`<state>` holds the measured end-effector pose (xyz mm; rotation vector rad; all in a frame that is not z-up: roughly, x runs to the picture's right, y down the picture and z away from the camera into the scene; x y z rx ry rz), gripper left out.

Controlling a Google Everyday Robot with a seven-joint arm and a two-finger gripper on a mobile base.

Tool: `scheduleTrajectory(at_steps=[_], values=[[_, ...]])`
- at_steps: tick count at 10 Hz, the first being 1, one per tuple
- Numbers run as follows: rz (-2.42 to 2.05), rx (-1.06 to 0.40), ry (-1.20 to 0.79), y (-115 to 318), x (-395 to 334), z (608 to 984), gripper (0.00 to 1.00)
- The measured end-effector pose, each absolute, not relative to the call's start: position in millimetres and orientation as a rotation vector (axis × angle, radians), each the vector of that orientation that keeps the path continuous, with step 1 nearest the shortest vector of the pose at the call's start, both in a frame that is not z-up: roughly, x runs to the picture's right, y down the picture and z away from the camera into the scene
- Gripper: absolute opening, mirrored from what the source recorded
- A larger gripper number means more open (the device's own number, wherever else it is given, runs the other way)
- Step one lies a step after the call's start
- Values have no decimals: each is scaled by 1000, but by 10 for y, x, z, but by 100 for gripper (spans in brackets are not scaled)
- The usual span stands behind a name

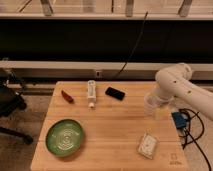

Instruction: Pick up the ceramic cup

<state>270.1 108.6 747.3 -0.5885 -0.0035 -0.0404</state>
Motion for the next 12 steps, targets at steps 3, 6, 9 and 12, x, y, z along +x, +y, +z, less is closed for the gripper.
scheduleTrajectory(at_steps=[3,6,9,12], values=[[-54,-593,-6,1228,2699,7623,80],[-65,-594,-9,1216,2707,7618,80],[-76,-603,-8,1319,2715,7707,80],[-91,-608,-11,1343,2722,7720,80]])
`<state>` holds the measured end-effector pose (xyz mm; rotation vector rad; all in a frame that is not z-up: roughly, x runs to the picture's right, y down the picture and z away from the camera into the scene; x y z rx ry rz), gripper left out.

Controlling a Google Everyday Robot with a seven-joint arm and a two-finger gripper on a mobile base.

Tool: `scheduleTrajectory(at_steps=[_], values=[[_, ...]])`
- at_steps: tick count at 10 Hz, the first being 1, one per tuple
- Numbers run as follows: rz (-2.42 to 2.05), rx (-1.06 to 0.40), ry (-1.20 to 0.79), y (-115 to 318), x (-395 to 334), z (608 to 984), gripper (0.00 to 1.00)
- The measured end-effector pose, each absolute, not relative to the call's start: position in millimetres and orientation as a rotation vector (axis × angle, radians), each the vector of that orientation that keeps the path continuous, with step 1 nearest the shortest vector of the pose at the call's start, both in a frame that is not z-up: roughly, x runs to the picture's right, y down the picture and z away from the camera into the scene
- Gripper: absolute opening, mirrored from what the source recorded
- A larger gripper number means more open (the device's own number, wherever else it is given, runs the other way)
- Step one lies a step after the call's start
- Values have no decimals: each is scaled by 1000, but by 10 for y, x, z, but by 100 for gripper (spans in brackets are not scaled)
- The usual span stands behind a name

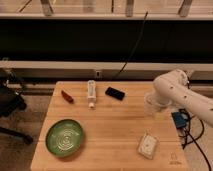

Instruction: Pick up the ceramic cup

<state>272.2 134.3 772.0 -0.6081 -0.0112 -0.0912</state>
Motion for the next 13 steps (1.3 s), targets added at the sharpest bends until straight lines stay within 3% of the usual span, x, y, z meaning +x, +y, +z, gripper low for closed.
scheduleTrajectory(at_steps=[9,11,13], values=[[-137,-623,-13,1436,2749,7804,80],[-148,-629,-11,1455,2757,7806,72],[-157,-631,-10,1460,2764,7805,71]])
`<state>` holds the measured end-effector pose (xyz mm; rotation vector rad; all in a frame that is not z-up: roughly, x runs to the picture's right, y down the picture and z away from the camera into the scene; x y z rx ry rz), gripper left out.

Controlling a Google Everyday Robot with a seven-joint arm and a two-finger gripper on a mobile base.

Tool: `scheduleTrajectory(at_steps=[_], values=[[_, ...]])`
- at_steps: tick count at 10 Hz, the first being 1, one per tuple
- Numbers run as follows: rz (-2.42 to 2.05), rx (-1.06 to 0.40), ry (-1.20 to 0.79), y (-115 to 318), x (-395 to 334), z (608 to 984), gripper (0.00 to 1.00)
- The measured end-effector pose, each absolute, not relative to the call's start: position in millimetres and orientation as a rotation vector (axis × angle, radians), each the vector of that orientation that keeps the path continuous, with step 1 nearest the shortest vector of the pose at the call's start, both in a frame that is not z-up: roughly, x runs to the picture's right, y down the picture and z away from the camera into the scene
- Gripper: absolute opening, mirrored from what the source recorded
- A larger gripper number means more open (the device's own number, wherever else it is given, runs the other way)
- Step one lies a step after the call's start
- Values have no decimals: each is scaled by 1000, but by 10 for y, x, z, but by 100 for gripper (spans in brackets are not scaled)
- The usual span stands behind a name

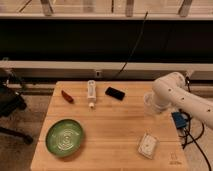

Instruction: Pick up the ceramic cup

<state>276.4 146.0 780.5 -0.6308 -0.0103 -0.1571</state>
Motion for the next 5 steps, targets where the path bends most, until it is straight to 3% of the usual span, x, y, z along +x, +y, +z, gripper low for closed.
scheduleTrajectory(at_steps=[2,3,5], values=[[-166,-635,-11,1474,2763,7803,64],[-177,-638,-12,1481,2751,7798,53],[-192,-640,-8,1487,2746,7799,40]])
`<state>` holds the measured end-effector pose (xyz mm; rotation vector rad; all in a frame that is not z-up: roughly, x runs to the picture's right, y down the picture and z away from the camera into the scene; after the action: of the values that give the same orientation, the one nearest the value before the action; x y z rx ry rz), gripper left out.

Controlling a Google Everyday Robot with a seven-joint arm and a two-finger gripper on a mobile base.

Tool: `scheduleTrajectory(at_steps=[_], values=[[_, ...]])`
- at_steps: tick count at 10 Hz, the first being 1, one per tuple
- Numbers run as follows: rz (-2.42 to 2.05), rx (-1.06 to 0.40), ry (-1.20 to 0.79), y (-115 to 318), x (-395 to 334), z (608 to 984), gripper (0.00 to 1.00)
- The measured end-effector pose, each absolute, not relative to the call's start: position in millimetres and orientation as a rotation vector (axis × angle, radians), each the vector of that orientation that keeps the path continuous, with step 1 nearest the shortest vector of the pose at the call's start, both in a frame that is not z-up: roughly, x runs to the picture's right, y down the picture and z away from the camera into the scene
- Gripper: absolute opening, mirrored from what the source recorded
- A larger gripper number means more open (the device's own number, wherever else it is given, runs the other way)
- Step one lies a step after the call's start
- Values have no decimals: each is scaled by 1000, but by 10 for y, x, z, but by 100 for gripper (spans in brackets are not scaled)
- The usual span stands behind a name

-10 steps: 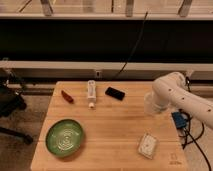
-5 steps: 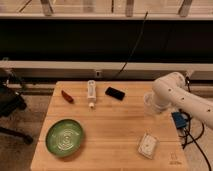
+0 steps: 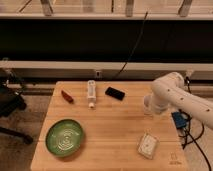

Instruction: Pick up the ceramic cup

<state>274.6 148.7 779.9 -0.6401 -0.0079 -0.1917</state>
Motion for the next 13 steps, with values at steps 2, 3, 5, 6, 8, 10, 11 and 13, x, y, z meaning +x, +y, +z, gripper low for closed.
scheduleTrajectory(at_steps=[2,3,5,6,8,10,11,13], values=[[-202,-646,-8,1500,2742,7787,28],[-214,-646,-5,1478,2715,7768,17],[-239,-651,-10,1448,2598,7751,1],[-245,-651,-9,1442,2576,7743,0],[-266,-653,-6,1415,2530,7721,0],[-288,-659,-6,1410,2478,7713,0],[-295,-660,-4,1406,2466,7708,0],[-314,-662,-3,1391,2422,7688,0]])
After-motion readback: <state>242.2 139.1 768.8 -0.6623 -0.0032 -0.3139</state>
